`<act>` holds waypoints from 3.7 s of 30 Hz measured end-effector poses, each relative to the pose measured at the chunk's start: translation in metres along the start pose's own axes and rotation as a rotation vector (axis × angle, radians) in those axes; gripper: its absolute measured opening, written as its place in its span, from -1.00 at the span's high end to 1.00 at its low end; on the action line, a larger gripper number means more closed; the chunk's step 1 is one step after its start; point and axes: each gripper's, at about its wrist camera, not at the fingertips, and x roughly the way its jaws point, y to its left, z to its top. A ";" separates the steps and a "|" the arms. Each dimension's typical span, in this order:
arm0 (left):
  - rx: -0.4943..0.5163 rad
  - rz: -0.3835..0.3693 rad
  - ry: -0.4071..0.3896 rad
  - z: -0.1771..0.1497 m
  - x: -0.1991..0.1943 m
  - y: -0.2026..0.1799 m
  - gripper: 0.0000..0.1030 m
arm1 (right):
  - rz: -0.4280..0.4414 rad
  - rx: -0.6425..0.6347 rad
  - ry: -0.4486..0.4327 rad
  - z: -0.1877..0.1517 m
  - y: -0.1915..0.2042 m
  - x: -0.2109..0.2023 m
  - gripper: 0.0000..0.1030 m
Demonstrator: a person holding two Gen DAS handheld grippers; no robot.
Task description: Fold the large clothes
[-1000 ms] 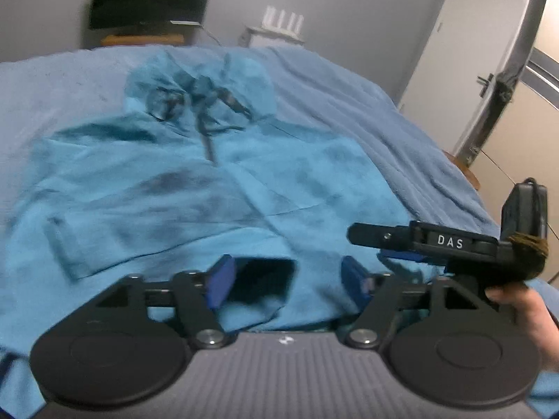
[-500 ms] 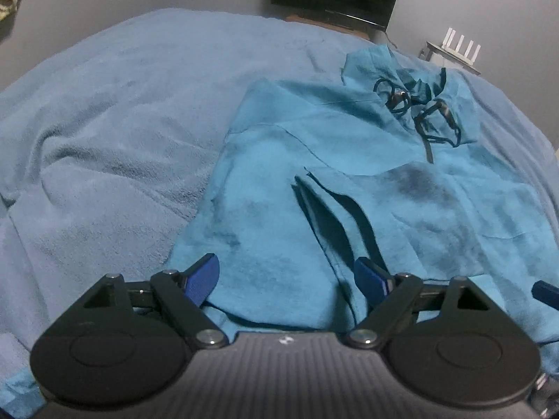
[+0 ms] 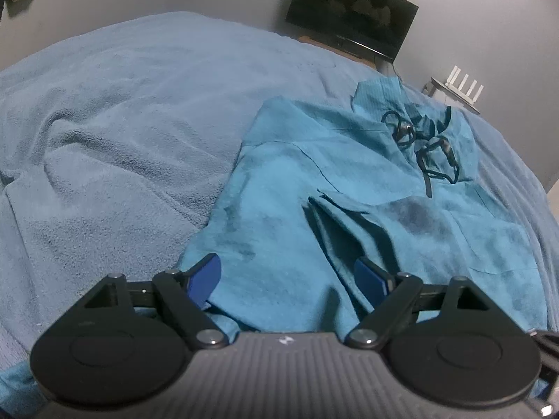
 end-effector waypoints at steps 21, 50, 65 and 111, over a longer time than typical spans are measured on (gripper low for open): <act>0.036 0.024 0.027 -0.002 0.005 -0.004 -0.63 | -0.360 1.253 -0.074 -0.119 -0.184 -0.072 0.70; 0.167 0.100 0.072 -0.009 0.011 -0.024 -0.63 | -0.432 1.170 -0.106 -0.122 -0.192 -0.094 0.65; 0.202 0.141 0.041 -0.011 0.003 -0.028 -0.63 | -0.454 1.310 -0.121 -0.138 -0.194 -0.110 -0.73; 0.485 0.092 -0.015 -0.019 -0.226 0.066 -0.66 | -0.346 0.502 -0.138 -0.075 -0.122 -0.342 -0.97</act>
